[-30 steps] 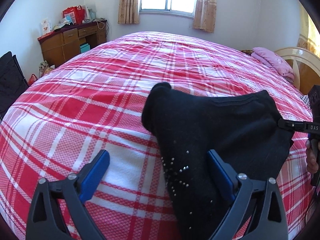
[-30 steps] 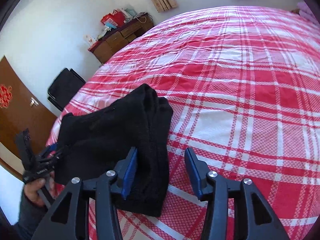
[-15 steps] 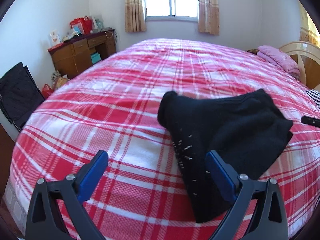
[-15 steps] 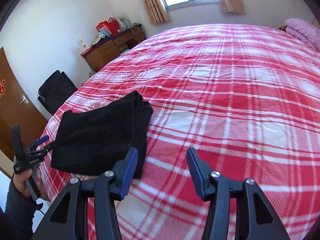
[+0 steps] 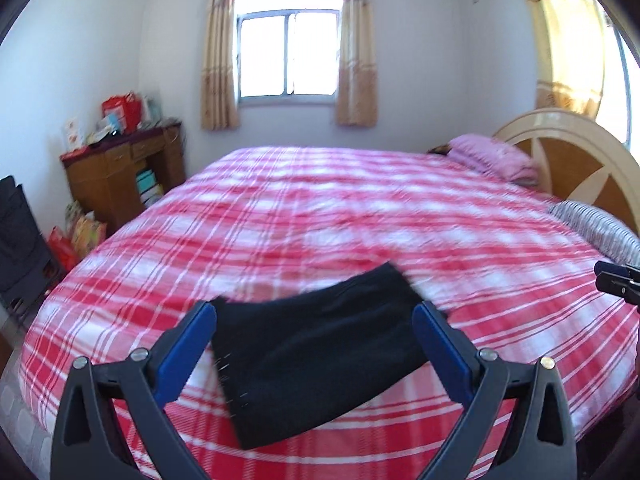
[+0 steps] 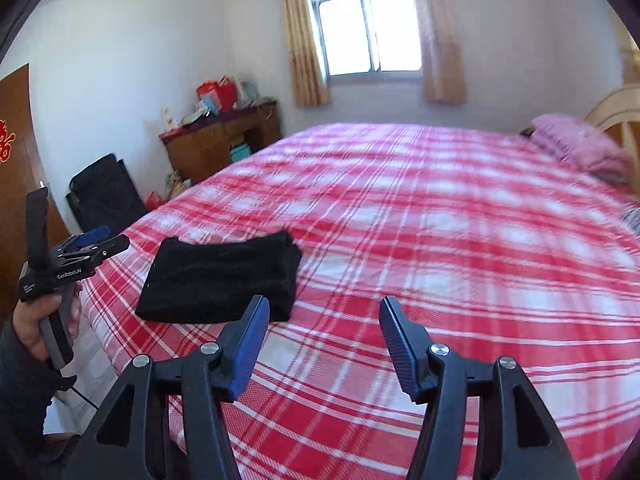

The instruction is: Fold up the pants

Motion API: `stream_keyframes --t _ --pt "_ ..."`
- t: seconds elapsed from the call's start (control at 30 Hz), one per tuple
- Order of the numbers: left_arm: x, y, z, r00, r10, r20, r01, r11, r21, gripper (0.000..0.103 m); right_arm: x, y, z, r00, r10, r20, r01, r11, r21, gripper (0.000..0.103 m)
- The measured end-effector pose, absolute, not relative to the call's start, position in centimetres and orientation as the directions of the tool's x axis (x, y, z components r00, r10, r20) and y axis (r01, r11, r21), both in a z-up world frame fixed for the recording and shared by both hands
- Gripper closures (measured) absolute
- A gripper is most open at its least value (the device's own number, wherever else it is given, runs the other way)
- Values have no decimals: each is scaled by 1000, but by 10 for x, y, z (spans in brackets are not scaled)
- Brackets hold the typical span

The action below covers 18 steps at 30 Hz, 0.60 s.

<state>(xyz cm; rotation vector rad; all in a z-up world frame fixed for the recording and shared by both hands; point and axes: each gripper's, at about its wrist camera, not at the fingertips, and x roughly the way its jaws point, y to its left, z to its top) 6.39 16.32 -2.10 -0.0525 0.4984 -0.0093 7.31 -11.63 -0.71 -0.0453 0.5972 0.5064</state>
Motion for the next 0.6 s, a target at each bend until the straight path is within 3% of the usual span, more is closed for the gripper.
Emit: stream_keyframes --t 0.17,0.6 --pt "57 145 -6 891 -67 -448 29 995 -93 0 48 -137 12 759 421 -496 -441 893 84 36" --pt "41 123 6 902 -90 -422 72 996 -60 0 20 -146 16 809 368 -458 -405 914 19 36"
